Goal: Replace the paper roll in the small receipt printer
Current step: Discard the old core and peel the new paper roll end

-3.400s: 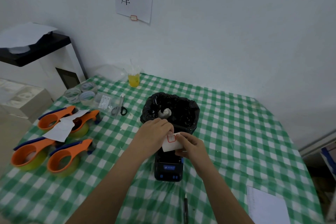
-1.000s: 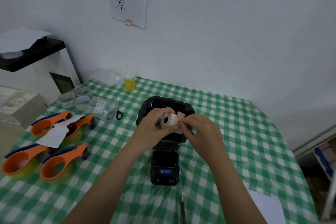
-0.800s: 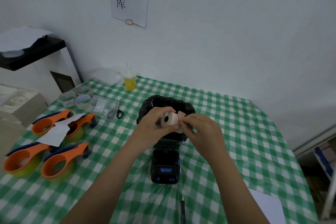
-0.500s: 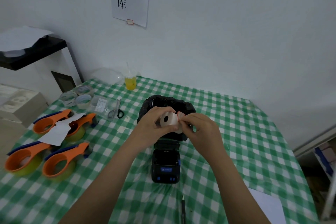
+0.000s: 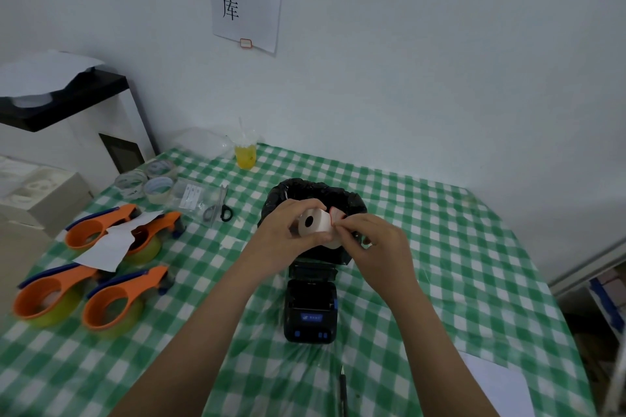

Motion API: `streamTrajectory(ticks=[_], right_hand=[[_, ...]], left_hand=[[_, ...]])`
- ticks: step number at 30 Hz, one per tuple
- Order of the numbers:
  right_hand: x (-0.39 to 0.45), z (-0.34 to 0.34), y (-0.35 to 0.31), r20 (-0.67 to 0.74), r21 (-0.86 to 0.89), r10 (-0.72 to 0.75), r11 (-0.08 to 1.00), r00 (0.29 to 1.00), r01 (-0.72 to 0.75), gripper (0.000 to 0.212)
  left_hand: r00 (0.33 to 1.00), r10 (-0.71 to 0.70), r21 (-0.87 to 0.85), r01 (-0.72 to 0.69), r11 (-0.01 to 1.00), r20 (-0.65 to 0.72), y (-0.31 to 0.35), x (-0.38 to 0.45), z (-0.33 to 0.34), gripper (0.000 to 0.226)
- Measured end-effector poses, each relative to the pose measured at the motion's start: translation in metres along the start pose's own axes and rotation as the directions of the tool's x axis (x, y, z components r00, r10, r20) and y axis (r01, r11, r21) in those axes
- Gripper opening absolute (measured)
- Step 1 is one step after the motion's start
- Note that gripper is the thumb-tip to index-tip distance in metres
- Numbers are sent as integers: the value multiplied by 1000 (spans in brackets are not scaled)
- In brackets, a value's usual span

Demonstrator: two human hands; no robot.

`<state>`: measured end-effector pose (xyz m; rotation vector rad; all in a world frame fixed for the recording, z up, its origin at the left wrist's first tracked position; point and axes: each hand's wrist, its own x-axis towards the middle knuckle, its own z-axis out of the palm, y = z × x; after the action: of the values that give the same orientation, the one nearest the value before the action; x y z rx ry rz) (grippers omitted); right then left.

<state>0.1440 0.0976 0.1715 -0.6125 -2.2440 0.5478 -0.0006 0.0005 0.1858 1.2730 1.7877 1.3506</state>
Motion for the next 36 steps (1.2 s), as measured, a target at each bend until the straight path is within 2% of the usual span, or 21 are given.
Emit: streamTrajectory(ticks=[4,9,15,20,27,32,36], right_hand=[[0,3,-1,-10,-50,-12,999,1000,11,10],[2,3,0,-25,22,57,998,998,-57,8],[2,5,0,-24,41,42,998,999,-41,10],[2,5,-2,-28,187,187,966,982,-179,11],[-4,9,-1,-41,159,118,981,992,-110,9],[-3,9,-1,-12,256,235,940,972,-224,10],[-3,7,-5,49,369,345,866,937,-338,21]], left_hand=[[1000,-2,3,2,1000,2,0,1,1,34],[1000,0,18,0,1000,-10,0,2,1,35],[1000,-5,32,5,999,-11,-2,4,1,35],[1000,-3,19,4,1000,-12,-1,3,2,34],[1000,-13,29,14,999,-15,-3,2,1,33],[1000,-22,28,22,999,-9,-5,1,1,34],[999,-43,24,43,999,-14,-11,1,1,35]])
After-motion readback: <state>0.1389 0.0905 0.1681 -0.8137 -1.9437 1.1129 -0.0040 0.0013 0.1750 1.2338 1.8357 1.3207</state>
